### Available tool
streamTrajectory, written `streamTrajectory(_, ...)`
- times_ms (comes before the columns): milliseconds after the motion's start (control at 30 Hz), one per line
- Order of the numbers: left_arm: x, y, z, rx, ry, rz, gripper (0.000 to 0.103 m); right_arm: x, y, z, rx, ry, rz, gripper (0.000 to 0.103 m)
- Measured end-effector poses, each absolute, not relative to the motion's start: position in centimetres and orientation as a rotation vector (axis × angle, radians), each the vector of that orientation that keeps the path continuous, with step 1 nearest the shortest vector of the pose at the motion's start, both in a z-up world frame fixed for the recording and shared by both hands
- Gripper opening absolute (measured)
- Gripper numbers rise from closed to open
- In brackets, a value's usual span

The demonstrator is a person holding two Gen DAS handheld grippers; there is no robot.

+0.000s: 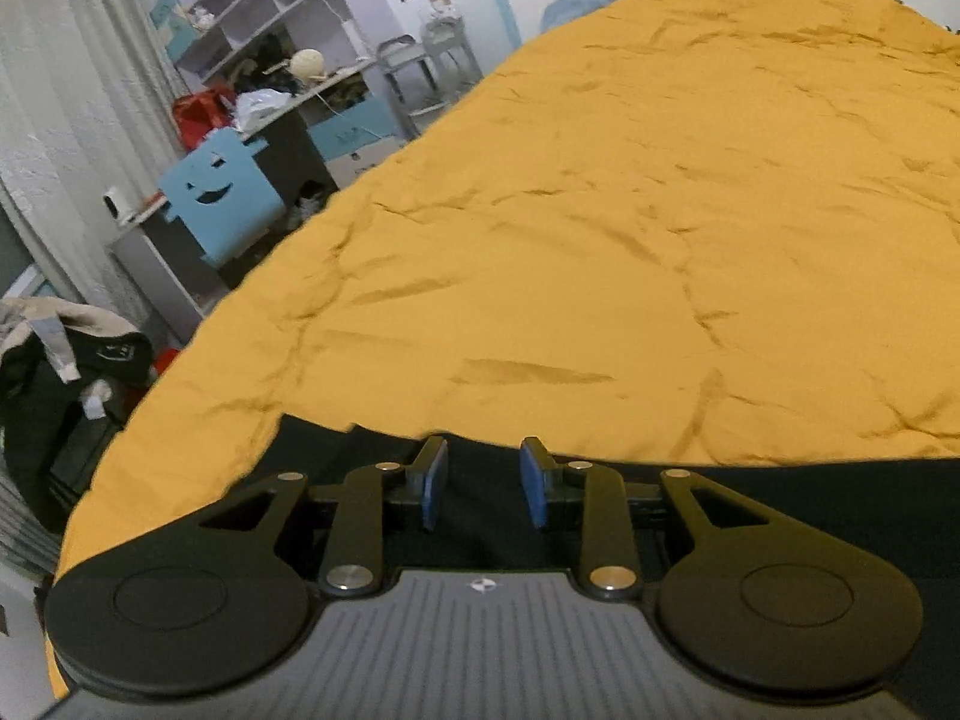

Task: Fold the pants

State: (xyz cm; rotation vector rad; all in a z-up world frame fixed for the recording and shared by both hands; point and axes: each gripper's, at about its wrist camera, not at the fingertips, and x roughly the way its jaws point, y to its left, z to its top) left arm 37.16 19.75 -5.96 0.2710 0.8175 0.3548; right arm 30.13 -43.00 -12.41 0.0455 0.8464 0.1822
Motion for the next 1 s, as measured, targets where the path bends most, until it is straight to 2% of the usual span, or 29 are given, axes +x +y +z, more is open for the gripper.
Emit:
streamTrajectory(133, 36.2, 19.2, -5.6, 0.239, 0.825, 0.339, 0.035, 32.3, -44.0, -13.2, 0.137, 0.827, 0.217, 0.035)
streamTrajectory(200, 35.9, 18.9, -5.5, 0.246, 0.829, 0.340, 0.035, 33.4, -44.7, -13.8, 0.184, 0.830, 0.225, 0.042)
streamTrajectory(433, 34.5, 18.6, -4.8, 0.224, 0.831, 0.350, 0.035, 34.9, -46.9, -16.1, 0.372, 0.874, 0.333, 0.037)
streamTrajectory(467, 34.3, 18.5, -4.7, 0.223, 0.833, 0.351, 0.035, 34.9, -47.3, -16.2, 0.398, 0.874, 0.338, 0.033)
streamTrajectory(500, 34.1, 18.4, -4.7, 0.221, 0.834, 0.352, 0.035, 34.7, -47.7, -16.4, 0.426, 0.872, 0.339, 0.020)
streamTrajectory(600, 33.9, 18.2, -4.6, 0.218, 0.836, 0.354, 0.035, 34.1, -48.5, -16.0, 0.482, 0.858, 0.352, 0.003)
streamTrajectory(833, 33.1, 17.3, -3.4, 0.230, 0.813, 0.334, 0.035, 32.8, -48.4, -11.3, 0.428, 0.845, 0.299, 0.000)
streamTrajectory(933, 32.8, 16.9, -3.2, 0.232, 0.817, 0.315, 0.035, 33.9, -47.7, -13.9, 0.393, 0.945, 0.230, 0.000)
streamTrajectory(1000, 32.3, 16.4, -3.1, 0.233, 0.818, 0.300, 0.035, 34.3, -47.5, -15.2, 0.397, 0.935, 0.212, 0.001)
